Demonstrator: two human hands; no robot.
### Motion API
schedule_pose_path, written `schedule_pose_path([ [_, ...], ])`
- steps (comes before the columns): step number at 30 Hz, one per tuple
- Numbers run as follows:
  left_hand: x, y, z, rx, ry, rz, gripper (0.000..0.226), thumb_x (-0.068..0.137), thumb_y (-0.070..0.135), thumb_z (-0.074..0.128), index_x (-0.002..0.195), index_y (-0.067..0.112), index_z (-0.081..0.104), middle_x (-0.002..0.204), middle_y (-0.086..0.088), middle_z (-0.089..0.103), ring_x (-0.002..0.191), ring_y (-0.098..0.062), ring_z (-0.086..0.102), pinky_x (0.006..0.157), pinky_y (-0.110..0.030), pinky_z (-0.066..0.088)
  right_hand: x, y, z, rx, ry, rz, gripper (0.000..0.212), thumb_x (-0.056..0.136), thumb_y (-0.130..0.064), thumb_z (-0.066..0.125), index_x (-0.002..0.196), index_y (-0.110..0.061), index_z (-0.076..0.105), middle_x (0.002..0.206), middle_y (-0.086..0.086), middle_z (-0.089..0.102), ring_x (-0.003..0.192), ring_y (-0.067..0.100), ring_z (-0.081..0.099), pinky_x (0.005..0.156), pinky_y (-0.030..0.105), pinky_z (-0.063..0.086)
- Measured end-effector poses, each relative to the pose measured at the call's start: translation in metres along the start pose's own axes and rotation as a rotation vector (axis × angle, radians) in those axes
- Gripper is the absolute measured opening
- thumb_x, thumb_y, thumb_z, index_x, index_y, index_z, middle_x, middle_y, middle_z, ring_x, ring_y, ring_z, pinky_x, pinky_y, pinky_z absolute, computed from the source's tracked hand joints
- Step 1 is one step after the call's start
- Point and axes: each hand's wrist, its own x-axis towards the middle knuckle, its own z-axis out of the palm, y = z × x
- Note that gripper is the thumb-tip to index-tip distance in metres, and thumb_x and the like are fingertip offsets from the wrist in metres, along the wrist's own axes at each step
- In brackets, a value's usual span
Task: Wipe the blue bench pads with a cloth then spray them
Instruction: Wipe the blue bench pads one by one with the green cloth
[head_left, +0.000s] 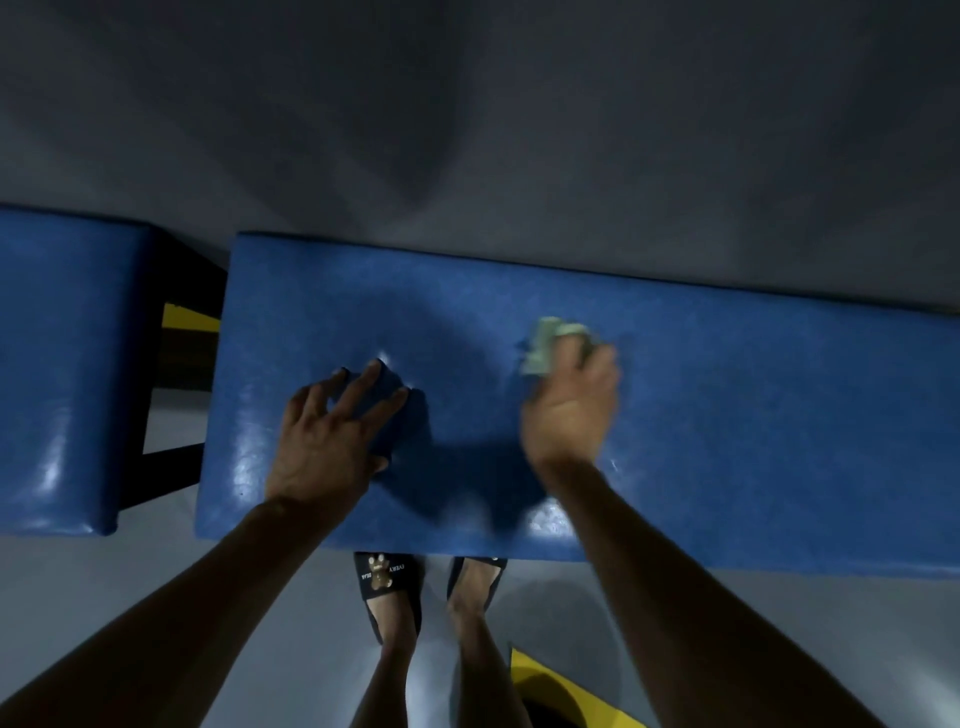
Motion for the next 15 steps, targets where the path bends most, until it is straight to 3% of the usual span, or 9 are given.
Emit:
schedule_pose_path([
  [3,0.001,-0.002,0.001,0.006,-0.012,-0.005,0.094,0.054,0.038,0.092,0.139,0.033,0.052,0.153,-0.005,0.042,0.128,-0.042,0.047,0.1,-0.054,0.039,-0.013,-0.03,-0.002,-0.05,-0.144,-0.628,0.04,0.078,-0.007,0.049,0.117,-0.016,0.048,0.109,0.017,0.05,0.088,0.035,0.05,0.071,0.043,0.037],
  [5,0.001,-0.001,0.001,0.013,-0.028,-0.013,0.094,0.055,0.039,0.092,0.14,0.034,0.051,0.153,-0.004,0.041,0.129,-0.041,0.047,0.1,-0.055,0.039,0.01,-0.011,-0.009,-0.088,-0.176,-0.79,0.04,0.08,-0.017,0.043,0.118,-0.021,0.054,0.11,0.015,0.052,0.089,0.035,0.05,0.072,0.042,0.037],
  [8,0.002,-0.001,0.001,0.032,-0.045,-0.035,0.093,0.059,0.041,0.089,0.142,0.035,0.047,0.156,-0.002,0.038,0.132,-0.039,0.044,0.102,-0.053,0.038,0.051,0.057,-0.016,-0.166,-0.075,-0.572,0.048,0.076,-0.024,0.043,0.122,-0.016,0.056,0.107,0.019,0.055,0.086,0.039,0.054,0.071,0.045,0.043],
  [11,0.003,0.0,0.003,0.021,-0.041,-0.03,0.09,0.057,0.039,0.09,0.139,0.033,0.052,0.154,-0.004,0.04,0.13,-0.04,0.046,0.099,-0.053,0.039,0.069,0.105,-0.031,-0.049,-0.005,-0.002,0.044,0.079,-0.019,0.045,0.12,-0.007,0.052,0.11,0.024,0.049,0.09,0.045,0.052,0.075,0.051,0.045],
  [13,0.004,0.0,0.004,0.022,-0.039,-0.03,0.09,0.055,0.037,0.091,0.137,0.032,0.055,0.152,-0.004,0.043,0.128,-0.041,0.048,0.097,-0.053,0.04,0.067,0.085,-0.023,0.034,0.068,0.298,0.045,0.077,-0.017,0.043,0.119,-0.006,0.05,0.113,0.026,0.047,0.094,0.046,0.051,0.078,0.052,0.045],
  [15,0.004,-0.001,0.005,0.014,-0.03,-0.025,0.09,0.055,0.037,0.091,0.137,0.031,0.055,0.152,-0.005,0.044,0.128,-0.042,0.048,0.097,-0.054,0.041,0.057,0.036,-0.01,0.1,0.12,0.308,0.047,0.073,-0.014,0.045,0.119,-0.007,0.052,0.113,0.025,0.049,0.092,0.044,0.052,0.078,0.048,0.047],
])
